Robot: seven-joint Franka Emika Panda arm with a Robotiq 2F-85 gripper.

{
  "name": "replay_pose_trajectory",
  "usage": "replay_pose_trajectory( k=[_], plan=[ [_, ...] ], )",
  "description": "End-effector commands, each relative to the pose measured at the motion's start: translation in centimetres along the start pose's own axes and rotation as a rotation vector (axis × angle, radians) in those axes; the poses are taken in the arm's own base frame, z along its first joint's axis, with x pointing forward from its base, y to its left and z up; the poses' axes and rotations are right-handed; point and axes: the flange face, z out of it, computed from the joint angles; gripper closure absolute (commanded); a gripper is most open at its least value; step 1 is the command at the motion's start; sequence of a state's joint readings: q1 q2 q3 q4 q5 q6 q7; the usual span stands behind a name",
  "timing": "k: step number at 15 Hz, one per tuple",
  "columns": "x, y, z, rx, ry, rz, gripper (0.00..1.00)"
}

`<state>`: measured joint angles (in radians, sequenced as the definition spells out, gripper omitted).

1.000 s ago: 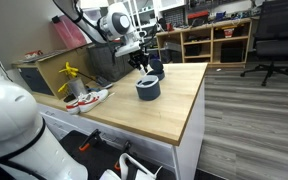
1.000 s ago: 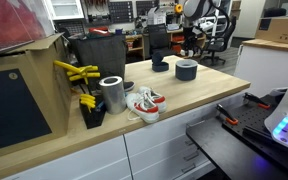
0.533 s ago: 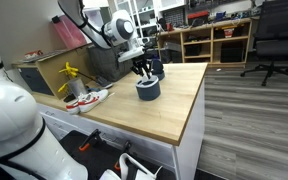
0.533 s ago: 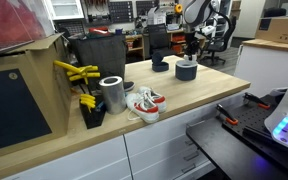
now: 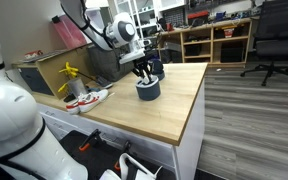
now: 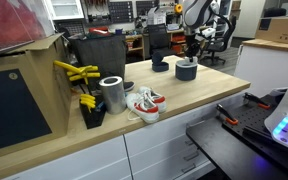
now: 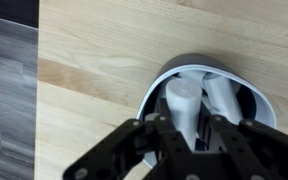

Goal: Put the two white objects in the white and grey container.

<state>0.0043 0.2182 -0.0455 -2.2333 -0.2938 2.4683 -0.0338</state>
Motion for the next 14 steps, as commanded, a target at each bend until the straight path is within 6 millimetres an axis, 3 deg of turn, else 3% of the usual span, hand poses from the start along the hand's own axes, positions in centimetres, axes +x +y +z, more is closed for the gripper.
replay_pose_trajectory(
  k=[1, 13, 14],
  plan=[
    [0.38, 0.41, -0.6, -0.007, -0.001, -0.021, 0.93],
    [1.17, 0.12, -0.75, 0.001, 0.048, 0.005, 0.92],
    [1.22, 0.03, -0.76, 0.003, 0.051, 0.006, 0.46]
  ],
)
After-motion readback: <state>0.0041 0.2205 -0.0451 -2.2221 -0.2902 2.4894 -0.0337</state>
